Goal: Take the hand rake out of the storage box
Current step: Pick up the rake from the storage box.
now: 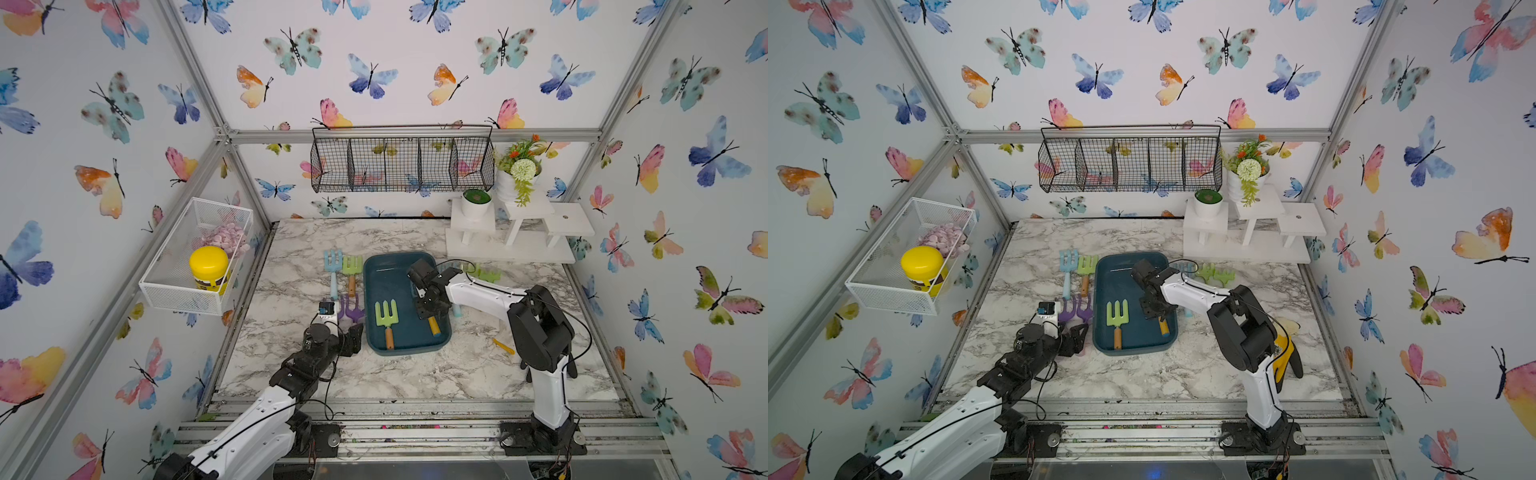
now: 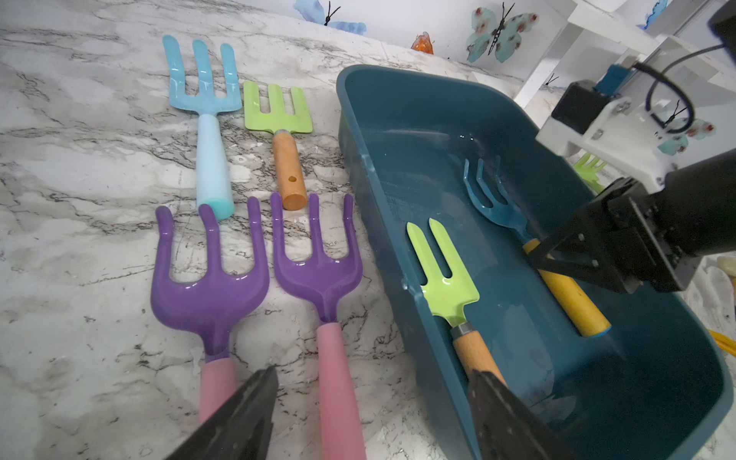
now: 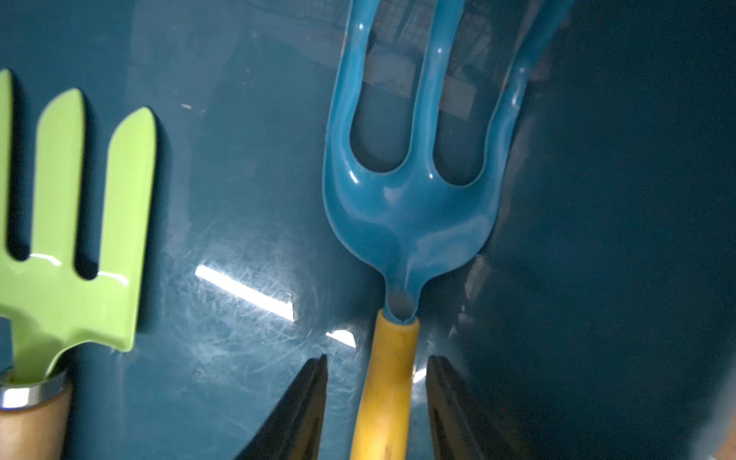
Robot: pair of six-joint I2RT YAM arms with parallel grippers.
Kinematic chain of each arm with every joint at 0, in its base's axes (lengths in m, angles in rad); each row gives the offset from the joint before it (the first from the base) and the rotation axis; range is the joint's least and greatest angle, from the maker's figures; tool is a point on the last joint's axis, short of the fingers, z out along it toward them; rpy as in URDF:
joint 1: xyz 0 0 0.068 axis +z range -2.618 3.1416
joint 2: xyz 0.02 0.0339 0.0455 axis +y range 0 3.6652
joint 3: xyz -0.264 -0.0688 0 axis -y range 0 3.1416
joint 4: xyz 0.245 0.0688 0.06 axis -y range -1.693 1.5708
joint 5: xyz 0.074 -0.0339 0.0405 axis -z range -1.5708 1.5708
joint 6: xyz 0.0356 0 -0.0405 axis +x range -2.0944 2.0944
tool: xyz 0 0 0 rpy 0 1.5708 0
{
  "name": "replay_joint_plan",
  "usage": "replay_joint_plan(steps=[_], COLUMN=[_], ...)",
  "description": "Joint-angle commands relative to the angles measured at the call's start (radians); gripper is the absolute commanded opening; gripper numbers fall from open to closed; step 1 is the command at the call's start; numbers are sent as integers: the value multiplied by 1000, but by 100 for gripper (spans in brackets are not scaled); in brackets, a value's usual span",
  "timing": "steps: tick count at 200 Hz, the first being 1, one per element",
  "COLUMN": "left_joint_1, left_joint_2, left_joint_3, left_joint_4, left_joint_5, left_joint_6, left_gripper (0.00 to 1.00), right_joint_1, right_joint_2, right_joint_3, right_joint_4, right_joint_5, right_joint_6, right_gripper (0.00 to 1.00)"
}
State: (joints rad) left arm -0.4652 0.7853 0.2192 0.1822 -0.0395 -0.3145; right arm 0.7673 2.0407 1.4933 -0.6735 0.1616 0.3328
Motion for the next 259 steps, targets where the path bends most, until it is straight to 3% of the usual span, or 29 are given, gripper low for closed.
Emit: replay_joint_plan(steps=[1,71,133,169,216,259], left_joint_1=[-4,-4,-4,-4,-4,-4], left_joint_2=[-12,-13,-8,-8,-8,-2], left_joint_3=[20,19,19,19,19,20], left_joint_4=[11,13,14,15,16,17], left_joint_5=[4,7,8,8,8,11], left_joint_6=[0,0,0,0,0,2], left_gripper=[81,81,81,81,81,80], right_joint_1=[7,10,38,43,43,44], right_joint_2=[32,76,63,55,50,29], right_joint_3=[27,22,27,29,13,-13], right_joint_4=[-54,-38,8,36,36,-14], right_joint_5=[39,19,10,10,-11,-39], right_joint_6=[16,23,15,0,-9,-30], right_gripper=[46,39,24,23,42,45])
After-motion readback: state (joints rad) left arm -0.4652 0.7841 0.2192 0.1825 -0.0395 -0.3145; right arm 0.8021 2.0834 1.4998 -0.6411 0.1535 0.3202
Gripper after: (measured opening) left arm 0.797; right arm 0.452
